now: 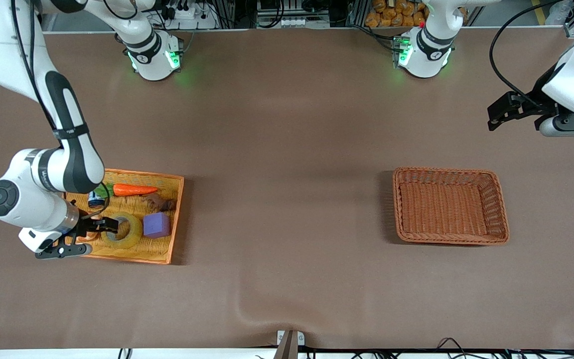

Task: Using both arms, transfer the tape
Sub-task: 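Lower the right gripper onto the tape roll and grasp it, then lift the tape roll and carry it toward the table middle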

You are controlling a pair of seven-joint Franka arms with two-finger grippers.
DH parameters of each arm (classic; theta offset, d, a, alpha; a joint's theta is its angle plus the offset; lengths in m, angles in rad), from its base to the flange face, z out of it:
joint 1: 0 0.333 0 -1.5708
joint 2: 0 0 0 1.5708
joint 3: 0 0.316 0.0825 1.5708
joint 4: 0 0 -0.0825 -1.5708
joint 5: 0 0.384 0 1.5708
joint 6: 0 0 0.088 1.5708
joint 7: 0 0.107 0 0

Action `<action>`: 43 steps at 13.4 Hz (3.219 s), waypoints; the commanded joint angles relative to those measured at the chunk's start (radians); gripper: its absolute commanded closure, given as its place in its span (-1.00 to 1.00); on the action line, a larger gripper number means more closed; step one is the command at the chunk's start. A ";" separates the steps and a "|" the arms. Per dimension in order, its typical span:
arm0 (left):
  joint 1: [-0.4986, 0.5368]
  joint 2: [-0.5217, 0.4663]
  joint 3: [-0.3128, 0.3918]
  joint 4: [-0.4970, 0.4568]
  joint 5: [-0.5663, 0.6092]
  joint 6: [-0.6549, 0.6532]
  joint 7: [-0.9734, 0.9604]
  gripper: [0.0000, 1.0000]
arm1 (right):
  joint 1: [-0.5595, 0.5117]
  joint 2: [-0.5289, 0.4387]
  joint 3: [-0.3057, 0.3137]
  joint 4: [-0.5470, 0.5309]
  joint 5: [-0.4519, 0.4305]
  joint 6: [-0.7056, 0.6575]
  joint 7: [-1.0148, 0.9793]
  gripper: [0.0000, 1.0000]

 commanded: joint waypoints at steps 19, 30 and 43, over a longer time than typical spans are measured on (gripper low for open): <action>-0.004 0.005 -0.009 0.019 0.018 -0.025 -0.019 -1.00 | -0.024 -0.015 0.013 0.045 -0.001 -0.061 -0.152 1.00; -0.013 0.007 -0.011 0.017 0.018 -0.025 -0.034 -1.00 | 0.210 -0.018 0.118 0.263 0.068 -0.319 -0.242 1.00; -0.002 0.007 -0.009 0.017 0.018 -0.025 -0.035 -1.00 | 0.612 0.126 0.112 0.154 0.062 0.062 0.625 -0.99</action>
